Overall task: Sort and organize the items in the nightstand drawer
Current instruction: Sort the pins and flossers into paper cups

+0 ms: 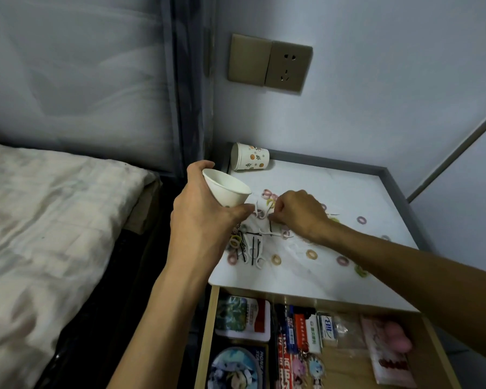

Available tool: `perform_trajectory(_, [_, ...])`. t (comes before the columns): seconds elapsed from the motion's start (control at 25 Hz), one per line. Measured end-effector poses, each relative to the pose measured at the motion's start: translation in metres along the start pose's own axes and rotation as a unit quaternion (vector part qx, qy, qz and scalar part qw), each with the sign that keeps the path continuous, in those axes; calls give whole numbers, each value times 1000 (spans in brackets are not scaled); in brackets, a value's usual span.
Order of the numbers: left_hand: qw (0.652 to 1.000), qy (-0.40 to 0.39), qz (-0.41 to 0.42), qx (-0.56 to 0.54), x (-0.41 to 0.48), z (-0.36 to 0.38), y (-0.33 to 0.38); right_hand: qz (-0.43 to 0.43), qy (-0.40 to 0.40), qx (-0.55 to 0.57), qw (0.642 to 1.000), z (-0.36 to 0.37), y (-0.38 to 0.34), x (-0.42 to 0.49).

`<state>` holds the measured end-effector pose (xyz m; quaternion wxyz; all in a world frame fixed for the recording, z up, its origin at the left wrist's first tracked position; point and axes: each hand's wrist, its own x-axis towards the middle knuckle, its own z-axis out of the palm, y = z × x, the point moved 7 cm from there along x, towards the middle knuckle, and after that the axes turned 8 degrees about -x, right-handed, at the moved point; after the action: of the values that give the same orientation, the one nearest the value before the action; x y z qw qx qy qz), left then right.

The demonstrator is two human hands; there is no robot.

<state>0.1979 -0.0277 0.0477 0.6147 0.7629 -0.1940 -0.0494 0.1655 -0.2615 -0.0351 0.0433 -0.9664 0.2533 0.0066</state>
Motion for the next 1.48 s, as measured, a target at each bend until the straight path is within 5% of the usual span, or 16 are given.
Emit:
perform_trajectory(0.4, [1000, 18, -6, -7, 0, -5, 1, 10, -48, -158, 986, -4, -4, -1])
perform_trajectory(0.72, [1000, 16, -10, -13, 0, -7, 0, -33, 4, -51, 998, -6, 1, -5])
perform_trajectory(1.12, [1000, 22, -16, -13, 2, -9, -2, -23, -17, -108, 994, 2, -15, -3])
perform_trajectory(1.48, [1000, 19, -16, -11, 1, -9, -1, 3, 28, -49, 998, 5, -3, -7])
